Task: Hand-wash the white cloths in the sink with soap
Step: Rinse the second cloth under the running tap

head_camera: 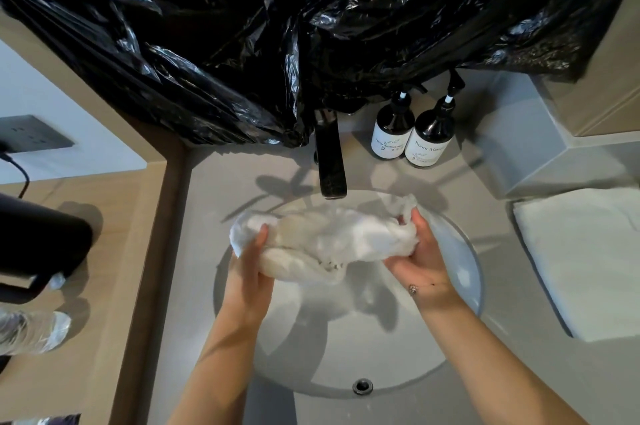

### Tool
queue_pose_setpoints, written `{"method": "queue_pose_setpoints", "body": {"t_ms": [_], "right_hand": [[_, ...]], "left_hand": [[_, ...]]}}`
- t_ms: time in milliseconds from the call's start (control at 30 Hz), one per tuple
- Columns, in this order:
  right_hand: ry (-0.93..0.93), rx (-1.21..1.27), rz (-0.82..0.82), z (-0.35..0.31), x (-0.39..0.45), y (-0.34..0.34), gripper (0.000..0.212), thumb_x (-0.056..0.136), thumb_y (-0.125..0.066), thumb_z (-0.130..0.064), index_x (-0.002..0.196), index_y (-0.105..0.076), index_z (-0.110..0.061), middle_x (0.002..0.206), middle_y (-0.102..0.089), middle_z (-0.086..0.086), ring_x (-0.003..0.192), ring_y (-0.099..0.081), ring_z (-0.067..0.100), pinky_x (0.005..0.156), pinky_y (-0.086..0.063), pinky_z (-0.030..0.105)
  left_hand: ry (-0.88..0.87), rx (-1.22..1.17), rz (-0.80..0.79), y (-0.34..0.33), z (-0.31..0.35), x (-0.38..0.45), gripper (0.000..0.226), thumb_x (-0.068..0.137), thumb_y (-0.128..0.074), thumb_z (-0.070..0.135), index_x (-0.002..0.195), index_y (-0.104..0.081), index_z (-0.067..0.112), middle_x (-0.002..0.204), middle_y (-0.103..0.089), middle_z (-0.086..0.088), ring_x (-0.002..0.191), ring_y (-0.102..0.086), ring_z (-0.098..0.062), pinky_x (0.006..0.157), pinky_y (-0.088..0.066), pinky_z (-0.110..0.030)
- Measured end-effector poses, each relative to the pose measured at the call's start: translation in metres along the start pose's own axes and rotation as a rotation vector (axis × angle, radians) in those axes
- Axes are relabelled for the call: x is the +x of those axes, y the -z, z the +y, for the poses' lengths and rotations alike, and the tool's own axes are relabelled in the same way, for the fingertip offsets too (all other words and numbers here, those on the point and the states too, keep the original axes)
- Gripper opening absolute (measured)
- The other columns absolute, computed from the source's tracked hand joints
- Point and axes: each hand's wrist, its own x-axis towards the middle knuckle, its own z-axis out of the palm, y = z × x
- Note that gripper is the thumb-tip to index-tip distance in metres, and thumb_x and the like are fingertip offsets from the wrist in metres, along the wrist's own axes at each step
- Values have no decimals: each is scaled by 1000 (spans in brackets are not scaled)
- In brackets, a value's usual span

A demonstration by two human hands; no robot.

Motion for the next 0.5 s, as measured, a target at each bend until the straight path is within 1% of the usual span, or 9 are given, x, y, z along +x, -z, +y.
{"method": "queue_pose_setpoints", "body": {"t_ms": [33, 100, 167, 233, 300, 367, 400, 467, 500], "right_hand": [[-11, -2, 3, -6, -4, -5, 28, 96, -47, -37, 105, -61, -14, 92, -70, 9, 89, -71, 25, 74, -59, 41], [-37, 17, 5, -16, -13, -15, 34, 98, -44, -38, 101, -66, -12, 95, -71, 11, 89, -72, 28, 72, -59, 44], [-32, 19, -25, -24, -19, -21, 48, 100, -40, -38, 84, -74, -9, 87, -72, 11, 82, -73, 26, 67, -60, 42], [22, -30, -61, -31, -24, -29, 55, 101, -37, -37, 69, -75, -12, 77, -71, 5, 74, -72, 21, 65, -60, 36], [84, -128, -91, -37, -30, -37, 45, 100, -45, -38, 75, -73, -13, 81, -68, 4, 75, -68, 21, 76, -57, 36], [102, -253, -107, -41, -36, -45, 33, 95, -56, -43, 87, -69, -13, 89, -63, 8, 84, -62, 26, 92, -48, 40], [87, -294, -111, -41, -39, -49, 31, 93, -61, -44, 93, -66, -14, 95, -60, 9, 89, -59, 29, 96, -44, 44], [76, -334, -166, -39, -48, -60, 27, 93, -62, -42, 98, -58, -16, 102, -52, 7, 92, -55, 32, 92, -45, 47], [75, -346, -206, -38, -51, -63, 24, 95, -59, -40, 96, -54, -16, 100, -50, 6, 88, -55, 31, 87, -46, 45]], "left_hand": [[12, -2, -17, 4, -6, -2, 43, 100, -50, 29, 131, -53, -1, 128, -58, -28, 120, -55, -45, 102, -45, -54], [54, 2, 3, 9, -17, -5, 51, 94, -61, 33, 133, -54, 1, 130, -57, -28, 121, -55, -43, 107, -38, -59], [123, 5, 57, 8, -24, -11, 49, 86, -70, 29, 128, -60, 5, 125, -63, -22, 118, -60, -37, 107, -40, -56], [175, 32, 82, 8, -27, -15, 54, 75, -79, 24, 124, -63, 8, 120, -68, -17, 116, -62, -33, 105, -44, -51], [221, 112, 20, 5, -20, -18, 56, 68, -81, 23, 121, -66, 10, 117, -69, -15, 115, -63, -33, 104, -45, -48], [259, 216, -161, -1, -8, -22, 47, 74, -76, 26, 119, -69, 11, 117, -69, -16, 113, -64, -32, 103, -45, -46], [283, 274, -230, -4, -2, -25, 44, 74, -75, 29, 114, -73, 12, 115, -70, -15, 110, -66, -31, 100, -47, -43], [310, 452, -294, -14, 4, -28, 46, 65, -81, 40, 102, -78, 13, 105, -74, -12, 101, -70, -27, 93, -51, -37], [299, 612, -298, -19, 3, -27, 51, 61, -82, 46, 100, -78, 14, 99, -76, -8, 97, -72, -24, 91, -54, -37]]}}
